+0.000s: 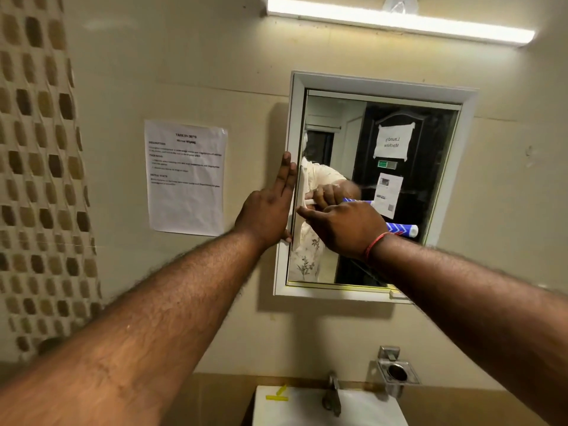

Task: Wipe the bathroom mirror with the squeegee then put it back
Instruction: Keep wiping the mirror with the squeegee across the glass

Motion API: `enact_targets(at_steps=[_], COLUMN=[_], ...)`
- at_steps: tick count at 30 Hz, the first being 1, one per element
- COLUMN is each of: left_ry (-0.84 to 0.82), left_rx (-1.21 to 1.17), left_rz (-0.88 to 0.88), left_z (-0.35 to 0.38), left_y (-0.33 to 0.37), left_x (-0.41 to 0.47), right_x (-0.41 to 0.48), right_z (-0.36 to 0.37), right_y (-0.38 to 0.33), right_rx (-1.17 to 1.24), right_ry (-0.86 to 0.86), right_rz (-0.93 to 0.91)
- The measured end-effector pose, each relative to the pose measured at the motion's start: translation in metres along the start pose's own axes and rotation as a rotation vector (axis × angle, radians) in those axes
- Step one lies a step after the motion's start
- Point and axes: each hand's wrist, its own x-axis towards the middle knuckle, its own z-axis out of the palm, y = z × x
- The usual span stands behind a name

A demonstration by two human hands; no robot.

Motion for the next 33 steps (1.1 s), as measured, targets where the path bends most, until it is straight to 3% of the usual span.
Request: enact_targets(at_steps=[12,20,26,29,33], left_ry=[0.004,0.01,0.0,-0.018,-0.026], left_rx=[0.03,0.071,0.039,0.017,0.021], left_rz=[0.005,-0.009,-0.02,0.006,0.008], left_z=[-0.003,-0.004,0.003,0.006,0.011], left_y=[0.003,0.007,0.006,0.004,0.006], left_x=[-0.003,-0.002,-0.004,-0.007,-0.012], right_x=[0.002,0.005,-0.033,-0.054,-0.073], right_z=[0.007,0.001,-0.008,-0.009,-0.01], right_y=[-0.002,0.0,0.033,0.051,0.069], right_rx=[-0.073,-0.074,-0.048,0.006,0.015], right_ry=[0.043,-0.019,0.059,-0.037,-0.039], right_rz=[-0.004,0.028,0.07,0.132,0.147])
